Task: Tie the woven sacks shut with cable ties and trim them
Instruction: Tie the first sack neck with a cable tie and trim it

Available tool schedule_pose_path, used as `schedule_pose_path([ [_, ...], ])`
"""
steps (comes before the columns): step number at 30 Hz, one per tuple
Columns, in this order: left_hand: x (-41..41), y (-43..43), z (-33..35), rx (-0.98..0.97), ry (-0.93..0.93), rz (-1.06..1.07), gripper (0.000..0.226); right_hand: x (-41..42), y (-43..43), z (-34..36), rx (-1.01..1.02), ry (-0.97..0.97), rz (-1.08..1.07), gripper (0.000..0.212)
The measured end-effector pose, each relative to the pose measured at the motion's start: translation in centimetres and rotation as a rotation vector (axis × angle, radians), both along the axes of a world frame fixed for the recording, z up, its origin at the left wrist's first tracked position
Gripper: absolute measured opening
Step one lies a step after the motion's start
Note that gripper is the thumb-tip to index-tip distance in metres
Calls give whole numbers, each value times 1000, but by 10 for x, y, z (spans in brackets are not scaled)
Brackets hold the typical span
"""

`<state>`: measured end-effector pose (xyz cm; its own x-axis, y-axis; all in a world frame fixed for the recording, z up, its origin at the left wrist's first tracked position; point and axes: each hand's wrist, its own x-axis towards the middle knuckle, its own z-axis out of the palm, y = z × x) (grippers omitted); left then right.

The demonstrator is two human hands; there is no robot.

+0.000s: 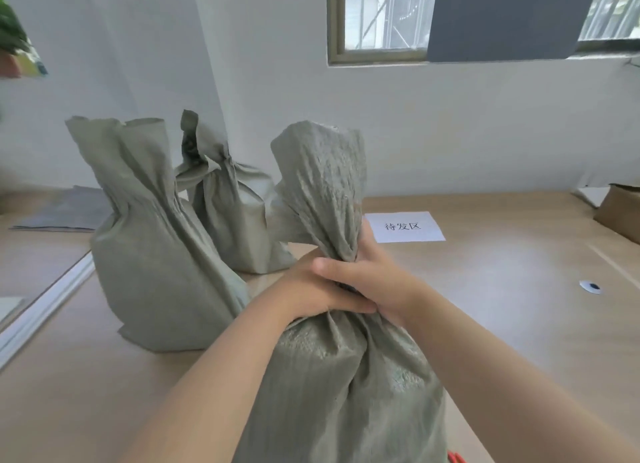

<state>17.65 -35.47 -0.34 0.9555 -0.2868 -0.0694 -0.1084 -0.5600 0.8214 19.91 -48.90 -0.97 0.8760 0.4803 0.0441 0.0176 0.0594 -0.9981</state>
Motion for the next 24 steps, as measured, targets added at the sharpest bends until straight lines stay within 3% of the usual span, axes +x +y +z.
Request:
schedule_pose_path([
  [2,1,-9,-1,85,-66,54,56,9,-1,2,44,-21,-27,85],
  [5,4,-14,-3,123,-97,109,62,15,6,0,143,-10,-126,59],
  [9,6,-5,0,133,-24,132,42,17,14,1,228,7,-281,35],
  [12,13,7,6,171,70,97,26,20,22,7,335,2,-256,22],
  [18,20,22,21,196,133,-97,26,16,51,19,490,-67,-276,35],
  [24,27,34,-3,-18,97,27,33,17,48,13,588,35,-195,36],
])
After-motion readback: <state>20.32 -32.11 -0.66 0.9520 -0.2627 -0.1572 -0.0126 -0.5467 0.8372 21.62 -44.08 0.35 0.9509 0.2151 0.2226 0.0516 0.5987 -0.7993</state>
